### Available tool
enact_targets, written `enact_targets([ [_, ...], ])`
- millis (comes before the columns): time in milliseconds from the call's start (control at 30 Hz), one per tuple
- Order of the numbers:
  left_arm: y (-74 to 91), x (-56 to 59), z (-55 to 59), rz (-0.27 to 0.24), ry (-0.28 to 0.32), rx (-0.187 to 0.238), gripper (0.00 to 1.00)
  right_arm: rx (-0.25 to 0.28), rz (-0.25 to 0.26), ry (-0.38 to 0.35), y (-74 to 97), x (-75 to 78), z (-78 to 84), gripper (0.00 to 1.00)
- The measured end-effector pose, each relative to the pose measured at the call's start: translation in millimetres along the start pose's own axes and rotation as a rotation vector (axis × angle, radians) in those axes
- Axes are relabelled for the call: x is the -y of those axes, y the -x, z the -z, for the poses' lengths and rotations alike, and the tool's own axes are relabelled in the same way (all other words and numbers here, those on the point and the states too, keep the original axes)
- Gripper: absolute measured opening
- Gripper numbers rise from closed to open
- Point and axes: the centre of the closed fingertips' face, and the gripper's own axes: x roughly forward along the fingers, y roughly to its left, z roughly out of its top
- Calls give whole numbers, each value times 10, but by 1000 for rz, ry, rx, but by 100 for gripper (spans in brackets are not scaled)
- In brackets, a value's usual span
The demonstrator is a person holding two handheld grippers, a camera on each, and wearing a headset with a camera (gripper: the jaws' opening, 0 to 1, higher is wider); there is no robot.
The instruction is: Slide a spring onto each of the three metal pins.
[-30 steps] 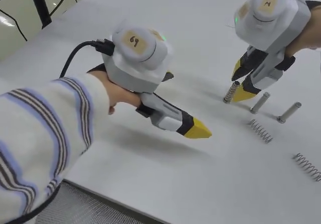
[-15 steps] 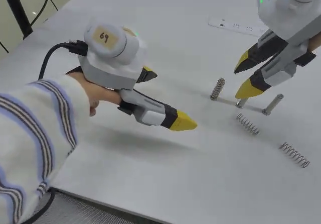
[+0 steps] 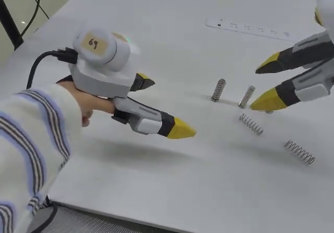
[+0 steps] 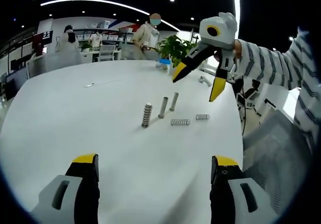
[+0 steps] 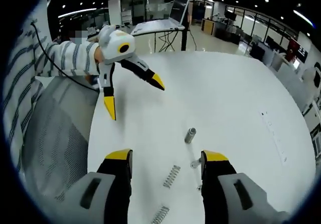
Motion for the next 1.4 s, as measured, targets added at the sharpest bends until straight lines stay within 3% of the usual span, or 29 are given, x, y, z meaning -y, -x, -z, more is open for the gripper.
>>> enact_targets([
  [67, 11, 0, 4, -1, 3, 1, 90, 61, 13, -49, 63, -12, -11, 58],
  [133, 30, -17, -38, -7, 36, 32, 90, 110, 31, -89, 144, -18, 21, 64],
  [233, 58, -12, -84, -3, 49, 54, 89, 173, 94, -133, 266, 24, 87, 68],
  [433, 92, -15, -92, 0, 53, 64, 89, 204, 141, -186, 381, -52, 286, 74],
  [767, 135, 9, -46, 20, 60, 51, 89, 323, 244, -312, 447, -48, 543, 86],
  [1033, 154, 5, -53, 24, 69, 54, 89, 336, 318, -384, 464, -72, 831, 95],
  [1400, 156, 28, -44, 31, 57, 45, 89, 358, 356, -443, 503, -158, 1057, 99],
])
